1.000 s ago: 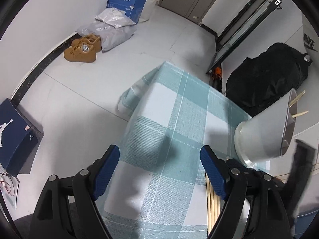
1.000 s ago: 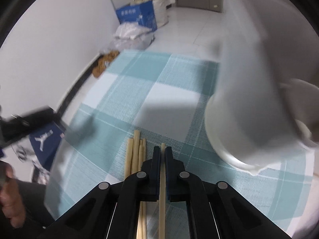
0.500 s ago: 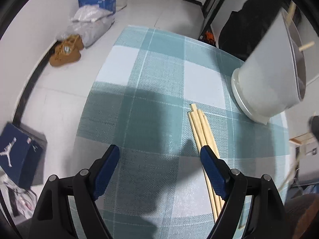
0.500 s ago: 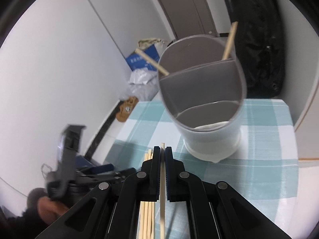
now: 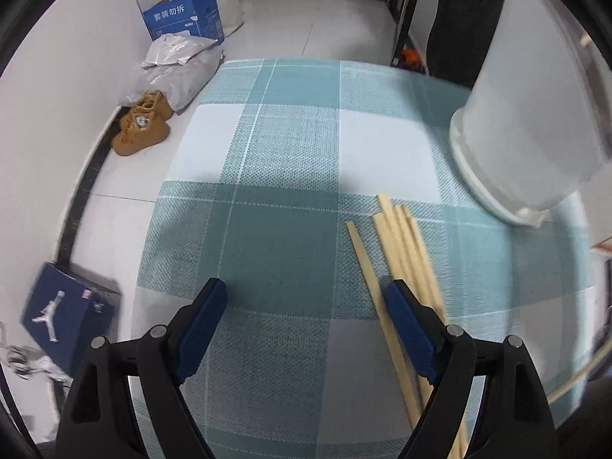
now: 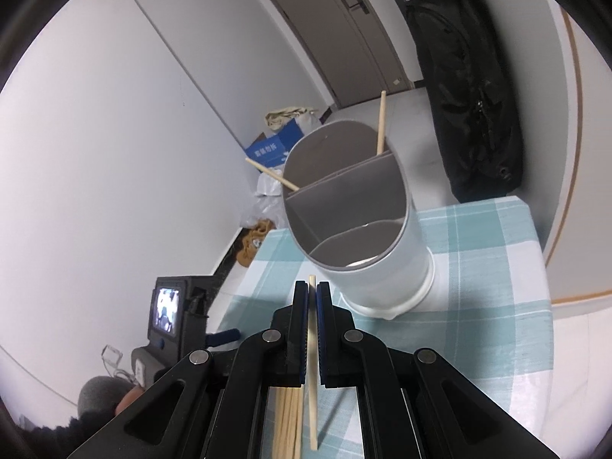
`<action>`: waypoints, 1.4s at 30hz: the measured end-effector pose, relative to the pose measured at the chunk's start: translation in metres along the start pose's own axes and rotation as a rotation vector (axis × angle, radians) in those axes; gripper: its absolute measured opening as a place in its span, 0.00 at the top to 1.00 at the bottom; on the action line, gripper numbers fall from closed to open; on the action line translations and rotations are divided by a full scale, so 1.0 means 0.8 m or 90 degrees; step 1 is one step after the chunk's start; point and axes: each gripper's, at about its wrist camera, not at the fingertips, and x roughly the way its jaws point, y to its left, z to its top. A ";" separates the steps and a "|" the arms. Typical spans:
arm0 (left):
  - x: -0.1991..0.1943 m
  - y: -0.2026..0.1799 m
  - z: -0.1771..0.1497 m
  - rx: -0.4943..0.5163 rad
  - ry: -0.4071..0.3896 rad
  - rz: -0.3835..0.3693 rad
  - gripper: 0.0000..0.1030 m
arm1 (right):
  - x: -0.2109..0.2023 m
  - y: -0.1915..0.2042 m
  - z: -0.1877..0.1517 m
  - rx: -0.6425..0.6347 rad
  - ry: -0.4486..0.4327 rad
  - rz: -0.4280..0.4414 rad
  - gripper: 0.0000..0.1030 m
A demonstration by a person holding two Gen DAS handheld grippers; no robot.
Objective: Organize utensils
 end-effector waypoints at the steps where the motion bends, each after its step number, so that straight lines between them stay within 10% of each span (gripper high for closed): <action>1: 0.000 -0.003 0.000 0.004 -0.005 0.006 0.19 | -0.002 -0.001 0.000 0.000 -0.001 -0.001 0.97; 7: 0.005 0.000 0.010 -0.016 0.014 0.001 0.24 | -0.004 -0.014 0.003 0.014 0.004 -0.002 0.97; 14: 0.000 -0.031 0.019 0.023 0.015 -0.025 0.96 | -0.001 -0.023 0.007 0.025 0.009 -0.003 0.97; 27: -0.038 -0.024 0.026 -0.053 -0.053 -0.126 0.98 | -0.016 -0.020 0.000 0.016 -0.002 -0.006 0.97; 42: -0.166 -0.043 -0.006 0.031 -0.279 -0.135 0.98 | -0.045 0.007 -0.009 -0.029 -0.073 -0.034 0.97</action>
